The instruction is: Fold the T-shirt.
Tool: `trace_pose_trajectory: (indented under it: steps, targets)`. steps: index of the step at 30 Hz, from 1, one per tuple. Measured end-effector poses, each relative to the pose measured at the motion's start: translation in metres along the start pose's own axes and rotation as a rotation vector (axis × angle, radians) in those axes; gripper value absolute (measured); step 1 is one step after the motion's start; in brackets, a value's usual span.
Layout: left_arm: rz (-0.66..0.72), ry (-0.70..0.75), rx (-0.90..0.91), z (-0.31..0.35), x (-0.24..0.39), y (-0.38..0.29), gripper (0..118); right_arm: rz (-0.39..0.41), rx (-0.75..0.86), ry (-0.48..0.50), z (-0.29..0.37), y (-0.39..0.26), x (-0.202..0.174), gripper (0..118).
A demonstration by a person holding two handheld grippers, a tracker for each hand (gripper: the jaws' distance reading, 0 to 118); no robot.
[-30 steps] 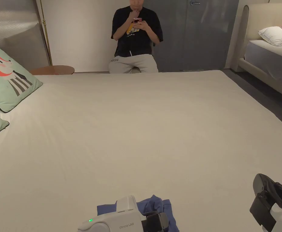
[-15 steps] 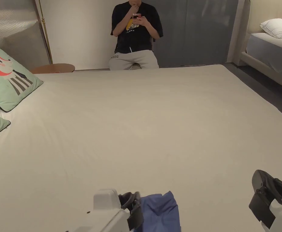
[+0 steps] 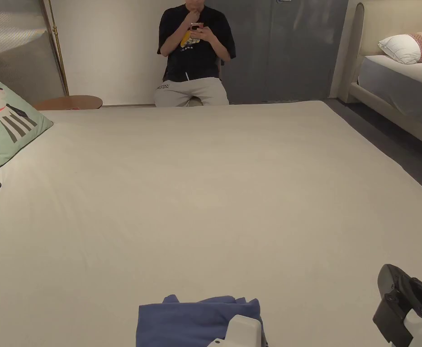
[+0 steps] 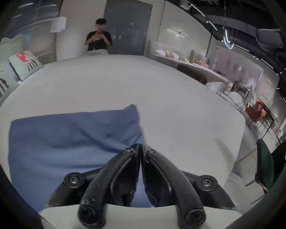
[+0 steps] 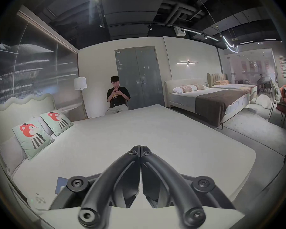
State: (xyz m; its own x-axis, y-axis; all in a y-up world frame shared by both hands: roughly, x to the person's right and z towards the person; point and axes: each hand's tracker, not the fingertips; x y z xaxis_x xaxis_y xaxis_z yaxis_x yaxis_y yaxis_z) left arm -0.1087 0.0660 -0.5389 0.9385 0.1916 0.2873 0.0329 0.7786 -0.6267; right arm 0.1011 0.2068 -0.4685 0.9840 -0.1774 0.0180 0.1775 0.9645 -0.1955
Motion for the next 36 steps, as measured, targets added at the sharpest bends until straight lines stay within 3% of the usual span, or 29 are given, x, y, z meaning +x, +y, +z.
trace_pose_trajectory:
  steps: [8, 14, 19, 24, 29, 31, 32, 35, 36]
  targets:
    - [0.045, -0.146, 0.044, 0.019, -0.003, 0.02, 1, -0.003, 0.004, -0.006, -0.002, 0.002, 0.0, 0]
    - [0.182, -0.11, 0.225, 0.092, -0.071, 0.039, 1, 0.029, -0.034, 0.074, -0.019, -0.003, -0.024, 0]
    - [0.284, 0.024, 0.313, 0.152, -0.13, 0.038, 1, 0.135, -0.188, 0.208, -0.049, -0.035, -0.065, 0]
    - [0.378, 0.11, 0.333, 0.182, -0.18, 0.014, 1, 0.19, -0.426, 0.341, -0.083, -0.089, -0.097, 0]
    - [0.484, 0.104, 0.307, 0.192, -0.198, -0.006, 1, 0.257, -0.625, 0.335, -0.109, -0.134, -0.112, 0]
    - [0.521, 0.074, 0.291, 0.191, -0.201, -0.012, 2, 0.254, -0.62, 0.325, -0.115, -0.137, -0.112, 0]
    - [0.543, 0.047, 0.279, 0.189, -0.204, -0.014, 8, 0.254, -0.622, 0.325, -0.117, -0.134, -0.111, 0]
    - [0.608, -0.074, 0.213, 0.172, -0.226, -0.024, 66, 0.267, -0.72, 0.336, -0.132, -0.123, -0.114, 0]
    - [0.621, -0.142, 0.187, 0.165, -0.231, -0.025, 79, 0.289, -0.739, 0.343, -0.137, -0.122, -0.114, 0]
